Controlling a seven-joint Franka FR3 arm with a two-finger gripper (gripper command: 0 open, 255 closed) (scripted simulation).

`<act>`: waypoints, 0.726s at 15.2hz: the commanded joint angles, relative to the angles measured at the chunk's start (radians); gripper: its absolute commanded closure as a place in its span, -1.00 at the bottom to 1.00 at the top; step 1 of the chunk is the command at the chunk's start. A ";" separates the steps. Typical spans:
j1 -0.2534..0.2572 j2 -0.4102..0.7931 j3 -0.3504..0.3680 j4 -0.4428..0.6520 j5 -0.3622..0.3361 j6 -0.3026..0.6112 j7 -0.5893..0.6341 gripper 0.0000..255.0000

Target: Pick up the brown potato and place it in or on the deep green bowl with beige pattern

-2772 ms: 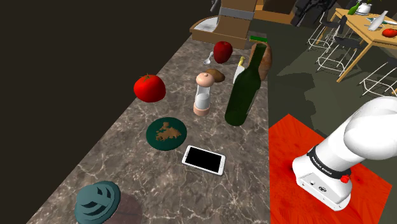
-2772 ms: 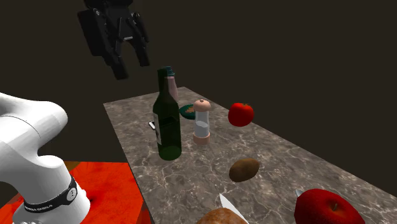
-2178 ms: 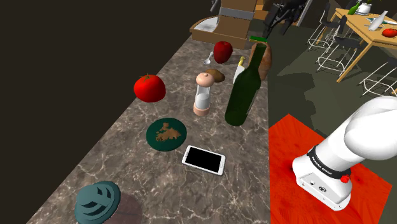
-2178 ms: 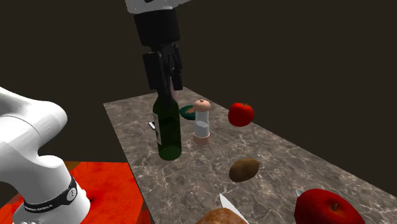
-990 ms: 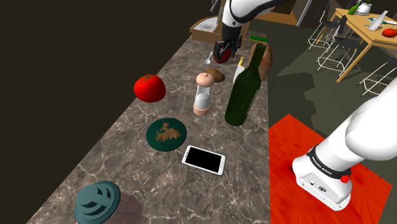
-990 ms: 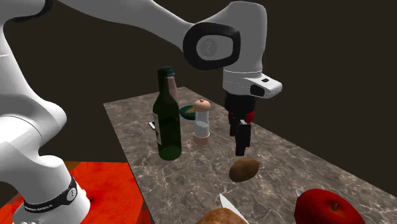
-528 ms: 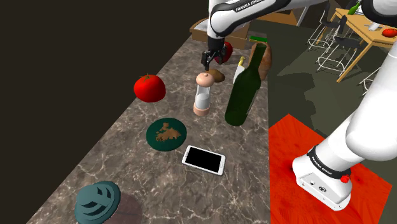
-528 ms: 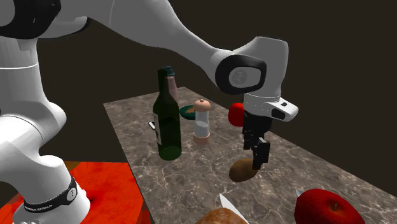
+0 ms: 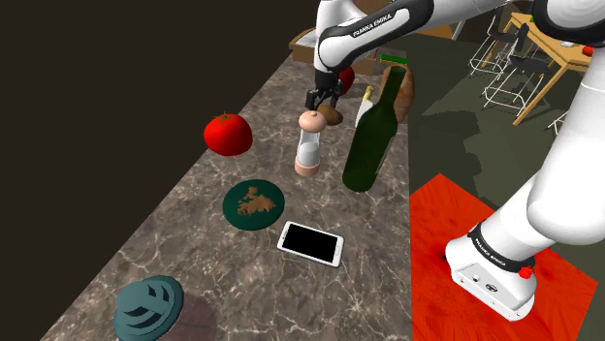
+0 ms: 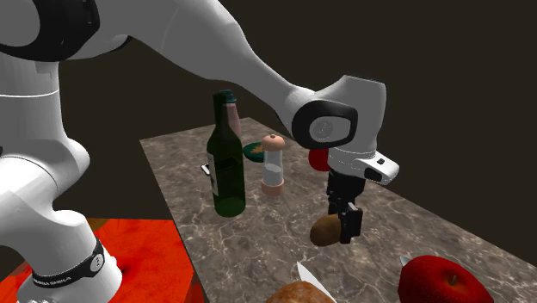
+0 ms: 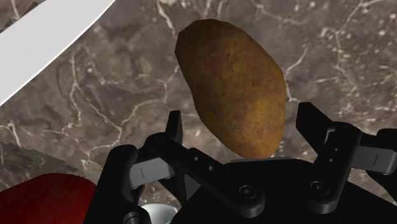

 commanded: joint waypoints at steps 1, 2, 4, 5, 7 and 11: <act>0.000 0.004 0.000 0.002 0.000 0.003 0.000 -1.00; 0.000 0.004 0.000 0.002 0.000 0.003 0.000 -1.00; 0.000 0.004 0.000 0.002 0.000 0.003 0.000 -1.00; 0.000 0.004 0.000 0.002 0.000 0.003 0.000 -1.00; 0.000 0.004 0.000 0.002 0.000 0.003 0.000 1.00; 0.000 0.004 0.000 0.002 0.000 0.003 0.000 1.00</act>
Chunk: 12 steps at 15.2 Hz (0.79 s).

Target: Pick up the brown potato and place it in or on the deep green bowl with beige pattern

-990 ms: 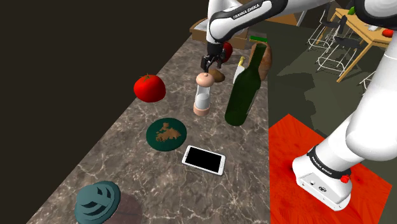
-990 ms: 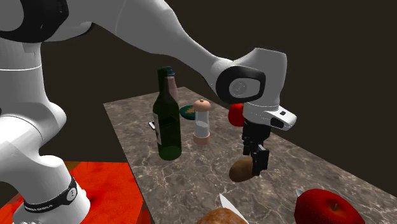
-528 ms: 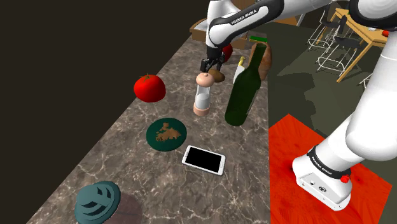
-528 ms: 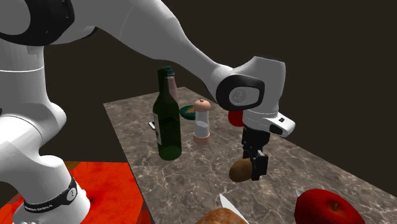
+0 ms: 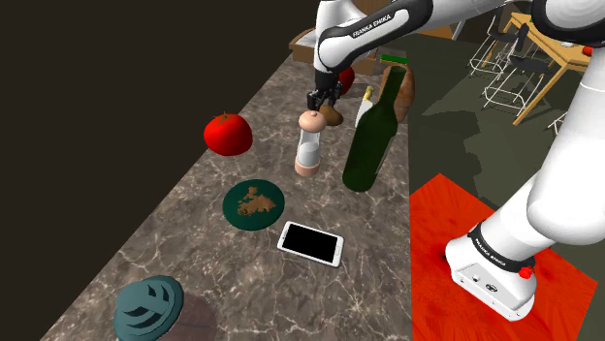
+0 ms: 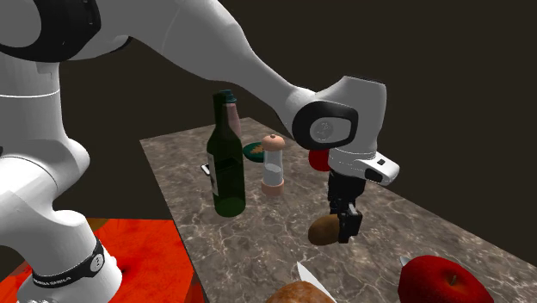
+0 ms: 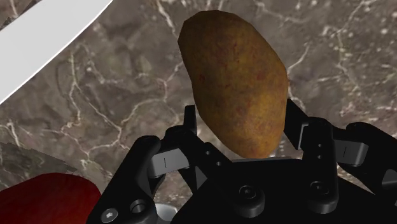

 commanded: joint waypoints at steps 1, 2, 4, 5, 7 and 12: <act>0.000 0.000 0.000 0.000 0.000 0.000 0.000 1.00; 0.000 0.001 0.000 0.000 0.000 0.000 0.000 1.00; 0.000 0.001 0.000 0.000 0.000 0.000 0.000 1.00; 0.000 0.000 0.000 0.000 0.000 0.000 0.000 1.00; 0.000 -0.013 0.001 0.008 0.002 -0.022 -0.002 1.00; -0.001 -0.044 0.003 0.035 0.007 -0.080 -0.008 1.00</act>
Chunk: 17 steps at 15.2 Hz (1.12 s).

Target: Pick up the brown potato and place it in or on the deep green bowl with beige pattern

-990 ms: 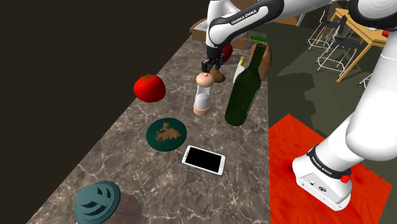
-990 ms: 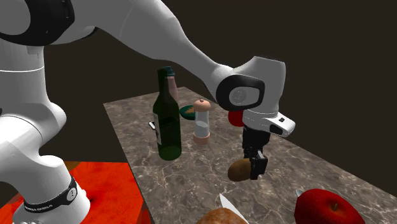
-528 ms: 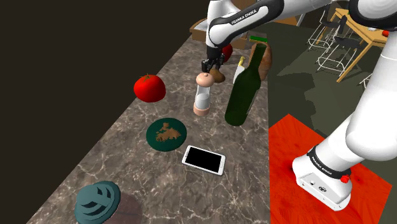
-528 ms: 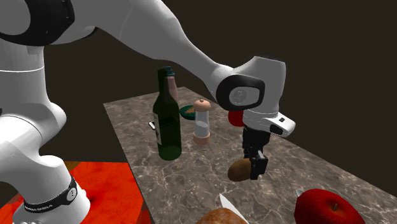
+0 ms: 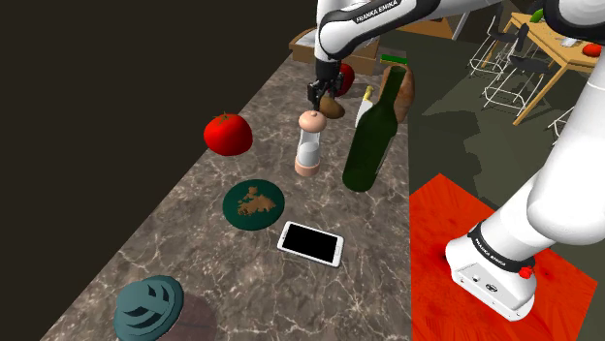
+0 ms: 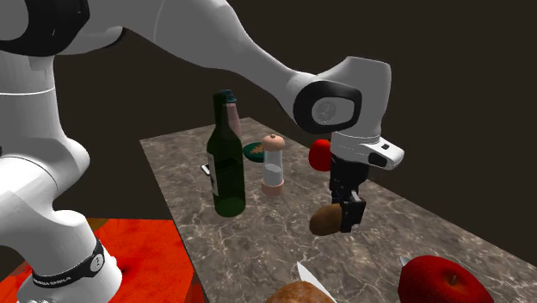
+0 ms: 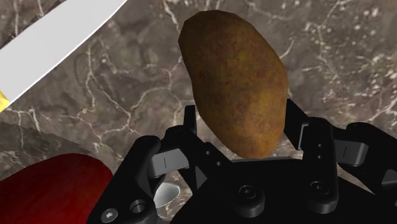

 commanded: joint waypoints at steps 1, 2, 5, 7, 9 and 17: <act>-0.001 -0.013 0.000 0.008 0.002 -0.021 -0.004 1.00; -0.001 -0.019 0.000 0.014 0.003 -0.033 -0.005 1.00; -0.001 -0.034 0.001 0.034 0.005 -0.068 -0.008 1.00; -0.001 -0.044 0.002 0.048 0.007 -0.092 -0.010 1.00; -0.002 -0.052 0.002 0.064 0.008 -0.116 -0.011 1.00; -0.001 -0.077 0.003 0.126 0.012 -0.203 -0.018 1.00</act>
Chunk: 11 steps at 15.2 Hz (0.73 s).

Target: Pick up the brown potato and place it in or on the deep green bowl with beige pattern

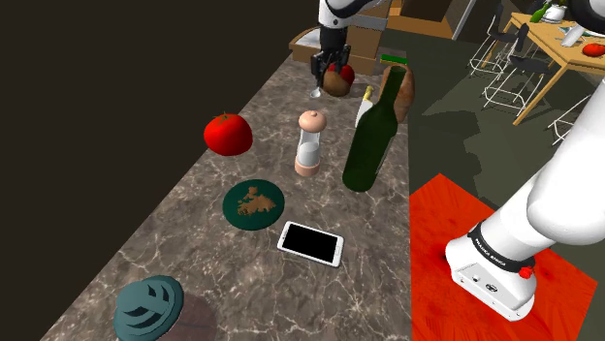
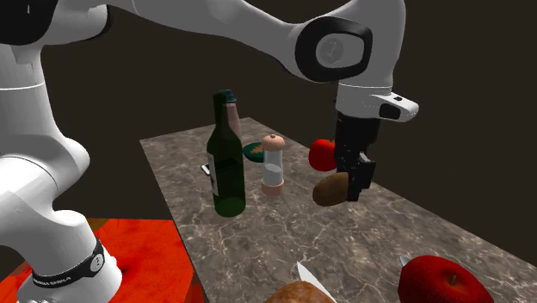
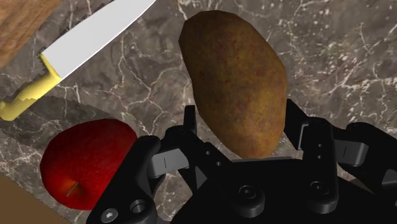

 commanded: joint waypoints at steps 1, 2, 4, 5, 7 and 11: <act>0.013 -0.014 0.008 -0.013 -0.001 -0.003 0.021 1.00; 0.025 -0.026 0.016 -0.028 -0.001 0.000 0.042 1.00; 0.050 -0.046 0.033 -0.056 -0.002 0.004 0.085 1.00; 0.063 -0.055 0.042 -0.068 -0.002 0.006 0.106 1.00; 0.088 -0.071 0.060 -0.088 -0.003 0.008 0.150 1.00; 0.138 -0.091 0.097 -0.114 -0.003 0.008 0.238 1.00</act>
